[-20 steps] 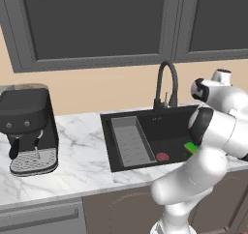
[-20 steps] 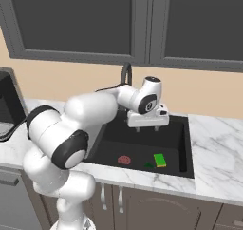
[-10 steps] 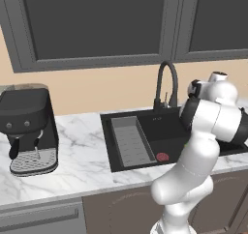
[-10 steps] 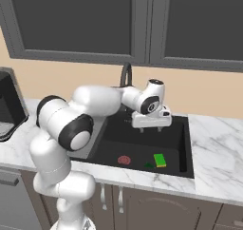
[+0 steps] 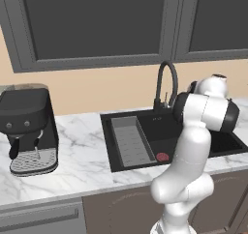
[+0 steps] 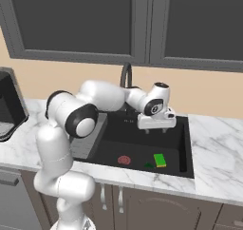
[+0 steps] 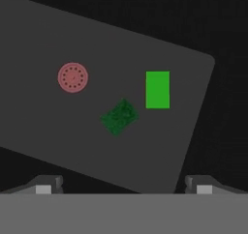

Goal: Pick up the sponge and sponge from the sink, and place them back in the cabinet, and close the cabinet doors.

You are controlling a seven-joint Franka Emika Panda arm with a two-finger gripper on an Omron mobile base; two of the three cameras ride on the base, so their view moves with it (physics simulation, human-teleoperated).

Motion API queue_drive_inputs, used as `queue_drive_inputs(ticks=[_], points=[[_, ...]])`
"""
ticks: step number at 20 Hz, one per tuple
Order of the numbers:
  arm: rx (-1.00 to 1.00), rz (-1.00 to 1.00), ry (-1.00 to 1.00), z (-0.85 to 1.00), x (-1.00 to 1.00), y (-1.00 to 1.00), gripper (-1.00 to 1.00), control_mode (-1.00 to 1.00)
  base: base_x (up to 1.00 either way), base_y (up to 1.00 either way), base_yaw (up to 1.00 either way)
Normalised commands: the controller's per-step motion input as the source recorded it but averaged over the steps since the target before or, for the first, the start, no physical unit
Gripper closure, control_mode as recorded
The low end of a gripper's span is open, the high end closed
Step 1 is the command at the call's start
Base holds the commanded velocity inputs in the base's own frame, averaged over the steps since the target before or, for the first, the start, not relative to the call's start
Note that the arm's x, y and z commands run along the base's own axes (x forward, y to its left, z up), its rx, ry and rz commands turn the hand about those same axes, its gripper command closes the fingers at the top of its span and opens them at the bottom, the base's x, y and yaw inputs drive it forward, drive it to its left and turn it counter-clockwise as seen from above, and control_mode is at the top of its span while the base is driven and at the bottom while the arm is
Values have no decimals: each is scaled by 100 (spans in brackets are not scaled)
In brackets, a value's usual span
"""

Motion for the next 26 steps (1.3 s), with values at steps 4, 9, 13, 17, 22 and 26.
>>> queue_drive_inputs(ticks=[4,9,13,17,22,26], points=[[0,0,0,-23,21,-17,-100,-100,0,0,0],[0,0,0,-21,20,-9,-100,-100,0,0,0],[0,0,0,-19,18,-5,-100,-100,0,0,0],[0,0,0,-17,19,0,-100,-100,0,0,0],[0,0,0,-21,14,0,-100,-100,0,0,0],[0,0,0,-24,9,0,-100,-100,0,0,0]])
